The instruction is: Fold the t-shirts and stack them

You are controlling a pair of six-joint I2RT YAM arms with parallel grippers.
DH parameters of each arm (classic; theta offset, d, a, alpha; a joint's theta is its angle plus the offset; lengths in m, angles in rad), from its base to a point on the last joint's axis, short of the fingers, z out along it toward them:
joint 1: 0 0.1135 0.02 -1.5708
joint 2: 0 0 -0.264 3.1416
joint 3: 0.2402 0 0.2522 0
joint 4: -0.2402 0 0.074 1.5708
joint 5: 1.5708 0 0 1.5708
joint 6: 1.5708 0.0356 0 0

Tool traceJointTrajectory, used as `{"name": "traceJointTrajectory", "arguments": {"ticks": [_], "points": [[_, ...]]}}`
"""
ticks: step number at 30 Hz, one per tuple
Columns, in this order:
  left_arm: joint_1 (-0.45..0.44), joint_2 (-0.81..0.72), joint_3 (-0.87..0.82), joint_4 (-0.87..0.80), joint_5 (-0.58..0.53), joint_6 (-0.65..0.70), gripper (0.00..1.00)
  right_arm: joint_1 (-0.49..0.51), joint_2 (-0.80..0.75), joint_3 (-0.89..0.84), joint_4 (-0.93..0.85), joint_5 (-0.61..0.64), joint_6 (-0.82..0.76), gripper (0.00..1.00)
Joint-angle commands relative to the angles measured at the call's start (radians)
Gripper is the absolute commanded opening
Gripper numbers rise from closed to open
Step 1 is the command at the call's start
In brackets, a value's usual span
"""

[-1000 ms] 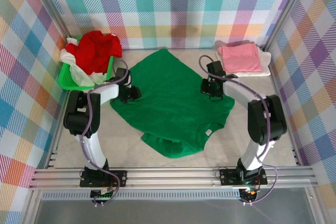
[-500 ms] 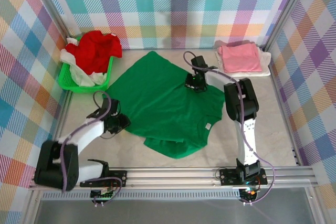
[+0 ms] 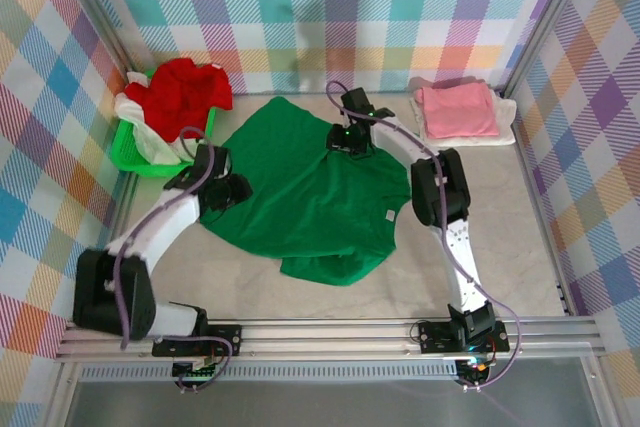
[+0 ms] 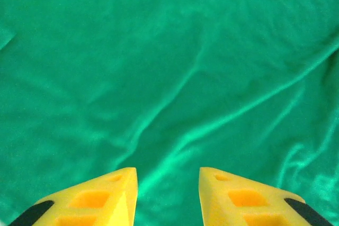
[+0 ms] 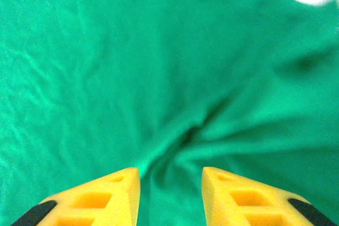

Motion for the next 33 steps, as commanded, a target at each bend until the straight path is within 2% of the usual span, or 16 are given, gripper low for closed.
{"name": "traceJointTrajectory", "arguments": {"ticks": [1,7,9,12,14,17,21,24,27,30,33], "points": [[-0.002,0.215,0.21,0.028,0.011,0.122,0.35,-0.008,-0.255,-0.215,0.032,0.083,0.006,0.41],[-0.002,0.66,0.697,-0.084,0.11,0.188,0.28,-0.064,-0.555,-0.667,0.182,0.091,0.081,0.44],[-0.001,0.788,0.859,-0.121,0.136,0.18,0.19,-0.066,-0.638,-0.757,0.197,0.126,0.079,0.45],[0.013,0.917,0.993,-0.137,0.156,0.146,0.18,-0.08,-0.735,-0.848,0.203,0.146,0.081,0.45],[0.035,0.96,1.02,-0.125,0.168,0.104,0.18,-0.099,-0.795,-0.891,0.211,0.146,0.089,0.45],[0.078,0.961,0.956,-0.06,0.178,0.041,0.18,-0.133,-0.863,-0.93,0.223,0.147,0.094,0.46],[0.122,0.848,0.725,0.059,0.159,-0.015,0.18,-0.173,-0.845,-0.91,0.216,0.111,0.083,0.47],[0.15,0.715,0.501,0.15,0.134,-0.045,0.16,-0.18,-0.752,-0.854,0.2,0.075,0.059,0.45],[0.162,0.613,0.354,0.185,0.115,-0.054,0.17,-0.179,-0.643,-0.78,0.193,0.024,0.039,0.43],[0.158,0.559,0.287,0.202,0.15,-0.053,0.17,-0.178,-0.519,-0.677,0.161,0.02,0.01,0.38],[0.14,0.547,0.293,0.198,0.151,-0.046,0.17,-0.175,-0.397,-0.56,0.14,0.041,-0.008,0.36]]}}
